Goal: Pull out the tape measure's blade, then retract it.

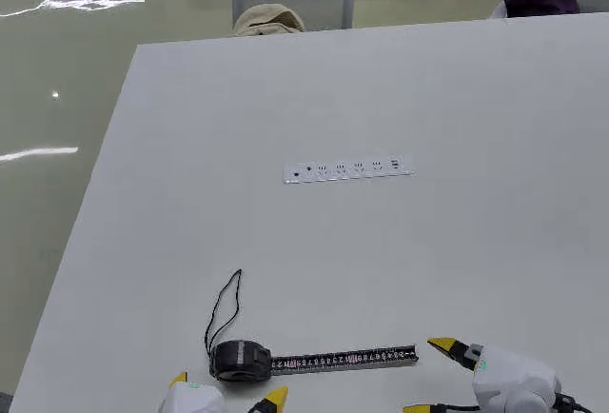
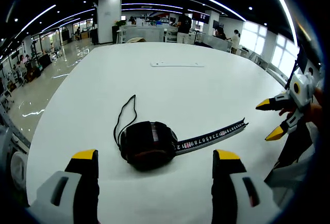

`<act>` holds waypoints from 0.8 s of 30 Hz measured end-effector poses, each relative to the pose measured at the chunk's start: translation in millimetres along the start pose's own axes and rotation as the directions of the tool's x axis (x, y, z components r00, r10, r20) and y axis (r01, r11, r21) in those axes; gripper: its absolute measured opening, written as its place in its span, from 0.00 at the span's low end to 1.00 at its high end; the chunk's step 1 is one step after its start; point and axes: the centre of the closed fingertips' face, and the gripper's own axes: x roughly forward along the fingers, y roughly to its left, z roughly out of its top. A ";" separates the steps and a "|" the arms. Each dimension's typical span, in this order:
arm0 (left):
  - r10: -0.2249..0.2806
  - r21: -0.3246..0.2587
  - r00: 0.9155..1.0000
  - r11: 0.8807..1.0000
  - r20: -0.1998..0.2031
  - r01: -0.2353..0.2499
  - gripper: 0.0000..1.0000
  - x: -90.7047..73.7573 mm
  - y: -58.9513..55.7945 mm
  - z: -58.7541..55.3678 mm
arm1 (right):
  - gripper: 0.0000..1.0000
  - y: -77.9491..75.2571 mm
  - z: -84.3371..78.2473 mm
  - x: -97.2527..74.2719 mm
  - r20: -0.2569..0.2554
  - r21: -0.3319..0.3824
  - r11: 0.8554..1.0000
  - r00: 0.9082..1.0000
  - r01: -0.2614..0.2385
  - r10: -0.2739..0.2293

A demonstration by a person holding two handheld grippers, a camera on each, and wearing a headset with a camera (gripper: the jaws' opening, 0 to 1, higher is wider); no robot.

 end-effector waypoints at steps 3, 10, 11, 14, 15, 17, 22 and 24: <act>0.003 -0.003 1.000 1.000 -0.005 -0.003 0.89 2.1 0.7 -0.2 | 0.57 -3.2 -1.0 2.5 -0.003 -0.021 0.999 1.000 -0.027 0.027; 0.007 -0.018 1.000 1.000 -0.011 -0.007 0.87 10.0 1.4 1.1 | 0.50 -10.5 -4.6 6.8 -0.021 -0.049 0.995 0.996 -0.087 0.086; 0.008 -0.018 1.000 1.000 -0.011 -0.009 0.87 11.8 1.6 1.3 | 0.50 -12.0 -6.0 7.4 -0.024 -0.051 0.994 0.995 -0.093 0.092; 0.014 -0.028 1.000 1.000 -0.012 -0.014 0.85 15.4 1.9 2.2 | 0.49 -13.4 -9.4 8.3 -0.039 -0.068 0.991 0.993 -0.115 0.113; 0.016 -0.032 1.000 0.999 -0.009 -0.016 0.85 16.4 2.2 2.6 | 0.49 -14.6 -11.4 8.8 -0.043 -0.075 0.990 0.992 -0.118 0.115; 0.026 -0.041 1.000 0.999 -0.005 -0.026 0.84 16.8 2.3 4.8 | 0.48 -17.3 -13.9 9.2 -0.050 -0.086 0.988 0.991 -0.129 0.125; 0.040 -0.065 0.999 0.997 -0.006 -0.040 0.82 23.0 3.1 4.0 | 0.45 -21.7 -13.7 11.1 -0.047 -0.110 0.981 0.986 -0.163 0.159; 0.049 -0.072 0.999 0.996 -0.011 -0.050 0.81 24.2 5.0 1.7 | 0.44 -21.0 -13.6 12.7 -0.046 -0.131 0.973 0.982 -0.188 0.184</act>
